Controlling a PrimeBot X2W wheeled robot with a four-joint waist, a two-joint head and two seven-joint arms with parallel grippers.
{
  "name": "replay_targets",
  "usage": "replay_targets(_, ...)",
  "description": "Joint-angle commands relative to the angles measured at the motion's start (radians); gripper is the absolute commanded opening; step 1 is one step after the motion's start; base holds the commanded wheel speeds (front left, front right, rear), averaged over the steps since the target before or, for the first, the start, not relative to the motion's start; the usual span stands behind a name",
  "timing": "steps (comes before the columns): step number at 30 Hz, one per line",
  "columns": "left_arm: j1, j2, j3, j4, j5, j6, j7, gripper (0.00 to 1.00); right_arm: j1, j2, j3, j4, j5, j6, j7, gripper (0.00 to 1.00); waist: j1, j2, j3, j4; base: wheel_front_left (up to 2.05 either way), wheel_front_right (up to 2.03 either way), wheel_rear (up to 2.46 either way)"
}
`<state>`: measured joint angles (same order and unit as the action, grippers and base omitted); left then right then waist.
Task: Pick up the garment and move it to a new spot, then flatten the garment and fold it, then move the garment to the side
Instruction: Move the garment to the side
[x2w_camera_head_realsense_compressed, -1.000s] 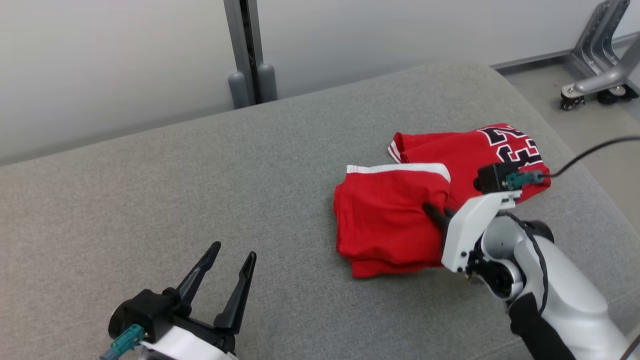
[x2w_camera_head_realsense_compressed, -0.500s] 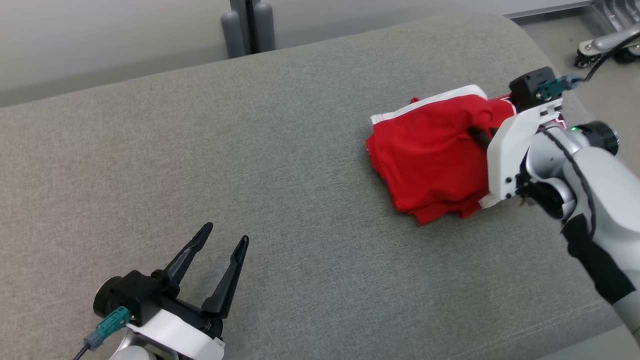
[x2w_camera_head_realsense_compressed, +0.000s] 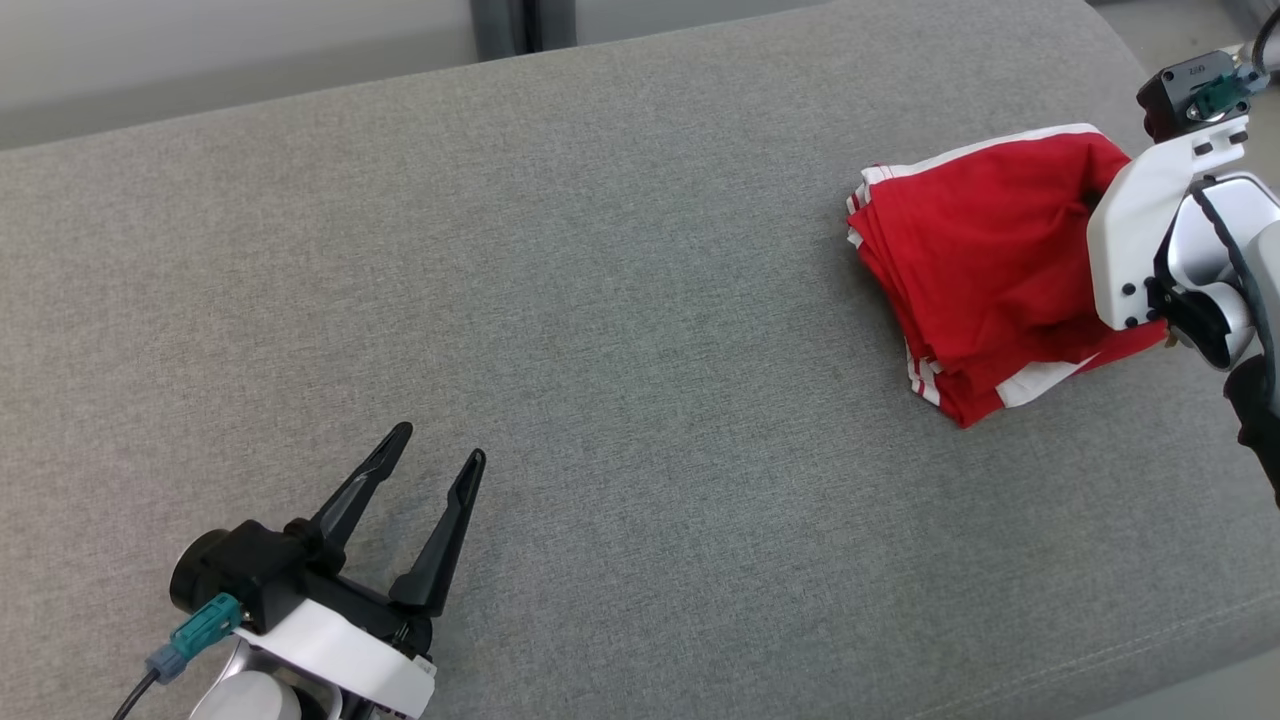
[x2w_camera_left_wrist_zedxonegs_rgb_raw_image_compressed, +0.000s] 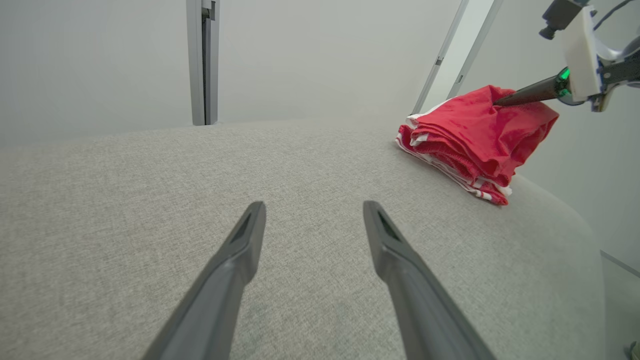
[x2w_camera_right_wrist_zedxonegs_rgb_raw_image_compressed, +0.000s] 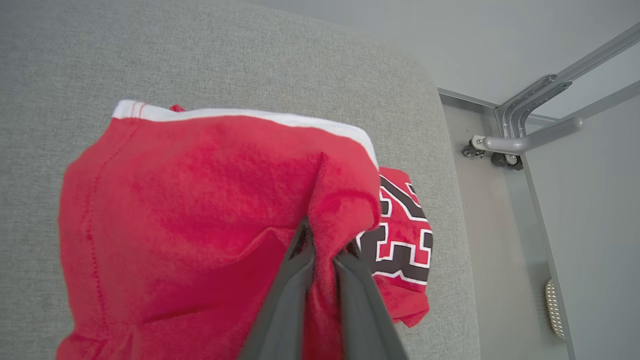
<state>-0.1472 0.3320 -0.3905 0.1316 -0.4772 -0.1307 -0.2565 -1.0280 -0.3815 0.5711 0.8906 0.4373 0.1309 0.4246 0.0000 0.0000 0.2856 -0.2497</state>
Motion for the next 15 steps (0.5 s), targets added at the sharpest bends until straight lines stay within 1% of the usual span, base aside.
replay_targets(1, -0.015, 0.006, -0.001, -0.002, -0.004, 0.0, -0.002, 1.0, -0.008, 0.015, -0.023, 0.023, -0.024, 0.0, 0.0, 0.2, 0.0, 0.0, 0.004, 0.003, 0.0, 0.0, 0.0)
replay_targets(2, -0.017, 0.006, -0.003, -0.002, -0.005, 0.0, -0.003, 1.0, -0.009, 0.02, -0.037, 0.042, -0.045, 0.0, 0.0, 0.56, 0.0, 0.0, 0.005, 0.004, 0.0, 0.0, 0.0)
replay_targets(3, -0.02, 0.006, -0.005, 0.0, -0.006, 0.0, -0.003, 1.0, -0.011, 0.024, -0.052, 0.057, -0.064, 0.0, -0.003, 1.0, 0.0, 0.0, 0.006, 0.005, 0.0, 0.0, 0.0)
replay_targets(7, -0.025, 0.005, -0.012, 0.009, -0.012, 0.0, -0.005, 1.0, -0.005, 0.051, -0.1, 0.102, -0.123, 0.0, -0.022, 1.0, 0.0, 0.0, 0.001, 0.01, 0.0, 0.0, 0.0)
replay_targets(11, -0.017, -0.002, -0.016, 0.023, -0.016, 0.0, -0.005, 1.0, -0.015, 0.059, -0.156, 0.146, -0.197, 0.0, -0.017, 1.0, 0.0, 0.0, -0.02, 0.01, 0.0, 0.0, 0.0)
replay_targets(15, 0.001, -0.013, -0.018, 0.037, -0.017, 0.005, -0.006, 1.0, -0.021, 0.068, -0.208, 0.161, -0.269, 0.0, -0.004, 1.0, 0.0, 0.0, -0.061, 0.009, 0.0, 0.0, 0.0)
